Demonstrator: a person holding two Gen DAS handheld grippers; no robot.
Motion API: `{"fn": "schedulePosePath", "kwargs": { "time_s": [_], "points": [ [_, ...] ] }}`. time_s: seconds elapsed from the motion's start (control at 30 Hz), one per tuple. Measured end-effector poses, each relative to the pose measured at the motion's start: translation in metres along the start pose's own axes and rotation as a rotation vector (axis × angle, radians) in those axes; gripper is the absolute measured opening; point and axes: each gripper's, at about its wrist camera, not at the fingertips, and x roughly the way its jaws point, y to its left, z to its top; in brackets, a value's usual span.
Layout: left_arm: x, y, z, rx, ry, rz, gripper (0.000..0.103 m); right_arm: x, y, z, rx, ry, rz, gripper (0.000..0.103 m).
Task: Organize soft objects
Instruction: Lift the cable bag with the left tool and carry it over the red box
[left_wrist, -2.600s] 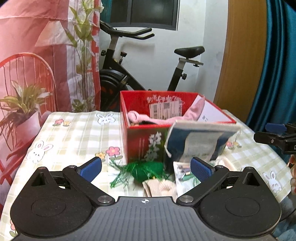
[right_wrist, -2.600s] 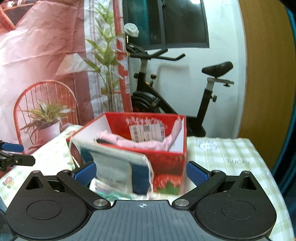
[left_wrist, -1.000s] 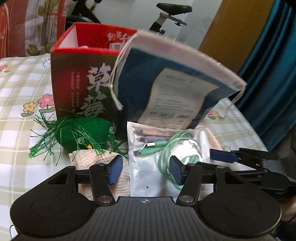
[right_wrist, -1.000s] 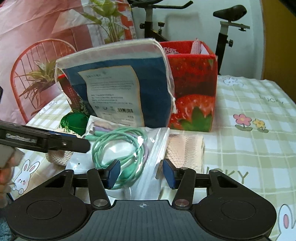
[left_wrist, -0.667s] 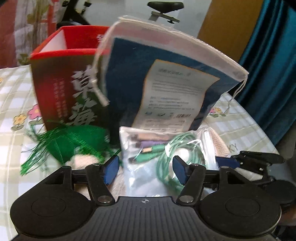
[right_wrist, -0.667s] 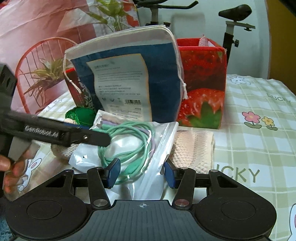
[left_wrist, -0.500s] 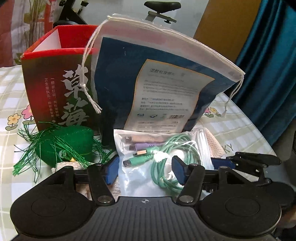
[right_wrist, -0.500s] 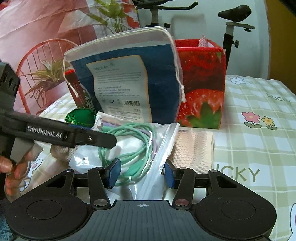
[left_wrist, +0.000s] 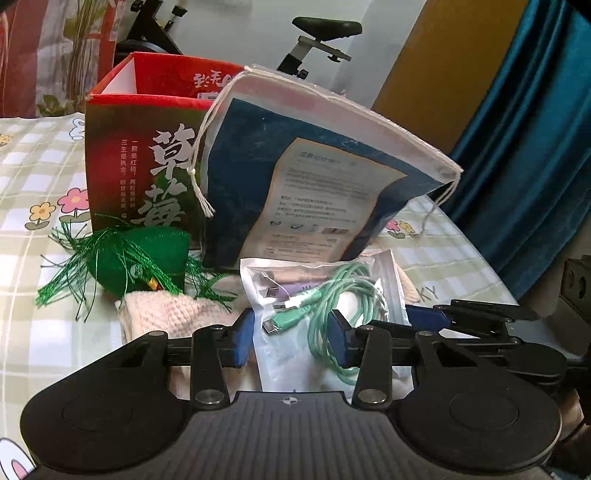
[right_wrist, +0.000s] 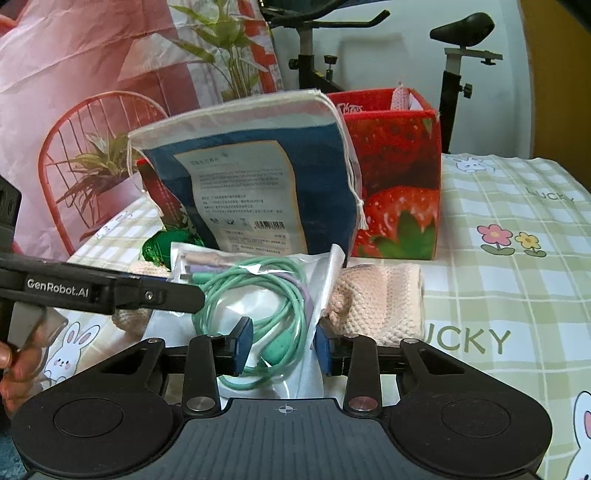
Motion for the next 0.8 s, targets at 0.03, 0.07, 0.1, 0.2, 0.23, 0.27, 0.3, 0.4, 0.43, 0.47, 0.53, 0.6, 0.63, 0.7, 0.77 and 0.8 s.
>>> {"fn": "schedulePosePath", "kwargs": {
  "time_s": [0.03, 0.07, 0.1, 0.2, 0.23, 0.27, 0.3, 0.4, 0.43, 0.47, 0.53, 0.6, 0.63, 0.7, 0.77, 0.8],
  "points": [
    [-0.003, -0.001, -0.001, 0.003, -0.006, -0.001, 0.044, -0.002, 0.0, 0.0, 0.0, -0.005, 0.001, 0.033],
    [-0.004, -0.003, -0.001, 0.008, -0.013, -0.001, 0.044, -0.005, 0.001, 0.0, -0.003, -0.01, 0.002, 0.033],
    [-0.005, -0.006, -0.001, 0.014, -0.02, 0.0, 0.044, -0.008, 0.002, 0.001, -0.007, -0.019, 0.002, 0.033],
    [-0.015, -0.011, 0.002, 0.033, -0.045, 0.001, 0.045, -0.016, 0.006, 0.003, -0.016, -0.042, -0.002, 0.033],
    [-0.019, -0.012, 0.002, 0.039, -0.052, 0.001, 0.044, -0.019, 0.007, 0.004, -0.019, -0.051, -0.003, 0.033],
    [-0.022, -0.014, 0.002, 0.043, -0.059, 0.0, 0.044, -0.022, 0.008, 0.004, -0.022, -0.059, -0.003, 0.033],
    [-0.025, -0.015, 0.003, 0.045, -0.065, -0.002, 0.044, -0.025, 0.009, 0.005, -0.025, -0.067, -0.004, 0.033],
    [-0.034, -0.019, 0.005, 0.056, -0.083, -0.007, 0.044, -0.032, 0.013, 0.009, -0.032, -0.087, -0.007, 0.032],
    [-0.037, -0.02, 0.006, 0.06, -0.091, -0.008, 0.044, -0.035, 0.014, 0.011, -0.034, -0.094, -0.008, 0.032],
    [-0.04, -0.024, 0.007, 0.064, -0.098, -0.009, 0.045, -0.037, 0.016, 0.013, -0.036, -0.102, -0.008, 0.032],
    [-0.048, -0.027, 0.01, 0.082, -0.117, -0.013, 0.044, -0.044, 0.018, 0.019, -0.039, -0.122, -0.007, 0.032],
    [-0.054, -0.032, 0.015, 0.1, -0.137, -0.015, 0.044, -0.051, 0.021, 0.025, -0.041, -0.143, -0.005, 0.032],
    [-0.058, -0.034, 0.019, 0.11, -0.148, -0.018, 0.045, -0.055, 0.022, 0.029, -0.042, -0.154, -0.005, 0.032],
    [-0.066, -0.039, 0.026, 0.132, -0.17, -0.021, 0.045, -0.062, 0.024, 0.036, -0.042, -0.176, -0.005, 0.032],
    [-0.073, -0.044, 0.032, 0.146, -0.189, -0.025, 0.045, -0.069, 0.025, 0.044, -0.039, -0.196, -0.003, 0.032],
    [-0.076, -0.046, 0.035, 0.147, -0.196, -0.028, 0.045, -0.072, 0.026, 0.048, -0.04, -0.206, -0.001, 0.032]
  ]
}}
